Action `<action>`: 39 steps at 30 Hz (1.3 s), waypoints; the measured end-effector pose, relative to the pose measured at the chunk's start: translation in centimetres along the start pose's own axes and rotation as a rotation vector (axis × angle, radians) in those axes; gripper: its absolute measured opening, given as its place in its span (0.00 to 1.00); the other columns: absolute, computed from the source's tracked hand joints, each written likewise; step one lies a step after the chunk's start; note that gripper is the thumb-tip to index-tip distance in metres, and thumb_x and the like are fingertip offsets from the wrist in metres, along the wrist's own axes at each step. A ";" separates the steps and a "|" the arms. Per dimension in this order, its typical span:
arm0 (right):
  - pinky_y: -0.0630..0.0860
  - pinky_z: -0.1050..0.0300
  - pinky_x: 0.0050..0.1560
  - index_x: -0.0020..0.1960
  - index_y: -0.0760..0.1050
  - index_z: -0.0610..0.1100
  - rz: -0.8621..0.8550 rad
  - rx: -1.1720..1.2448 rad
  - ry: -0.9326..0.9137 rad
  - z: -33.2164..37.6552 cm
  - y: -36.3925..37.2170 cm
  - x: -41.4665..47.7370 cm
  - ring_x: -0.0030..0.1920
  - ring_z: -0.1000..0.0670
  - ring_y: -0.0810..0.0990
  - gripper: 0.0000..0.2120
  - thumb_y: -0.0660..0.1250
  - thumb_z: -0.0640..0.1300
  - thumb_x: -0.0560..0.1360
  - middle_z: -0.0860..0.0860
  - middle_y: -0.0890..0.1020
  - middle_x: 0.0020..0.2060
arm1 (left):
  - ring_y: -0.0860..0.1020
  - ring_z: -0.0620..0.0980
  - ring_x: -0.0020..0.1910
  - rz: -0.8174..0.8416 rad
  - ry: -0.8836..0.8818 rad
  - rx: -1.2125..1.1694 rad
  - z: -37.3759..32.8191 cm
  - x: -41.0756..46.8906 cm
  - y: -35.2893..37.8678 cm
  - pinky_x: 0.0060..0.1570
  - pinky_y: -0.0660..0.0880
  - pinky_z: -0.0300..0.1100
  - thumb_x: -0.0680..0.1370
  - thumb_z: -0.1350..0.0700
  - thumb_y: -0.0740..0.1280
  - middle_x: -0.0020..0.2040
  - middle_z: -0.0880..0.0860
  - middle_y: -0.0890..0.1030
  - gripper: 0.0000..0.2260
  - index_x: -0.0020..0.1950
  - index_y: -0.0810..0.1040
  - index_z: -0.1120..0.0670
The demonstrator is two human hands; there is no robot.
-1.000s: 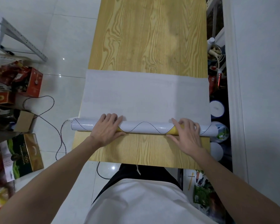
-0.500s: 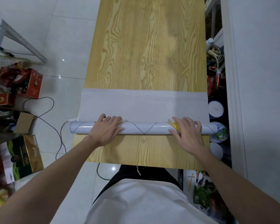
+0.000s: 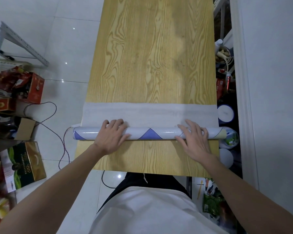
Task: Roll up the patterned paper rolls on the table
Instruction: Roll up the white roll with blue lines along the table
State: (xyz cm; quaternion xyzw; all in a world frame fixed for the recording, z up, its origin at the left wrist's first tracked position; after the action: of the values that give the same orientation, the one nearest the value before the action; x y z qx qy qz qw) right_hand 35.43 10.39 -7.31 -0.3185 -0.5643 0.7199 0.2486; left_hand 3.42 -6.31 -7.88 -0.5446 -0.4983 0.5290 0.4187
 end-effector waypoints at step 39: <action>0.65 0.49 0.56 0.66 0.69 0.48 0.245 -0.128 0.025 4.0 -1.1 7.0 0.56 0.43 0.74 0.27 0.70 0.50 0.68 0.46 0.74 0.57 | 0.75 0.58 0.45 0.306 -0.214 0.186 -2.9 5.3 -1.4 0.47 0.68 0.51 0.72 0.51 0.68 0.54 0.54 0.74 0.22 0.63 0.67 0.54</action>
State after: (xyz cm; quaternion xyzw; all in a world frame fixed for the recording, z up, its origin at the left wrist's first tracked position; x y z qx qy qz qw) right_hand 27.74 13.02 -6.79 -0.4092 -0.5627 0.7035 0.1451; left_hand 5.90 -0.66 -7.04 -0.5137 -0.4005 0.6849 0.3265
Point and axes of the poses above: each hand's wrist, its own x-axis towards the middle knuckle, its own y-axis out of the palm, z = x × y, the point moved 1 cm from there along x, towards the middle knuckle
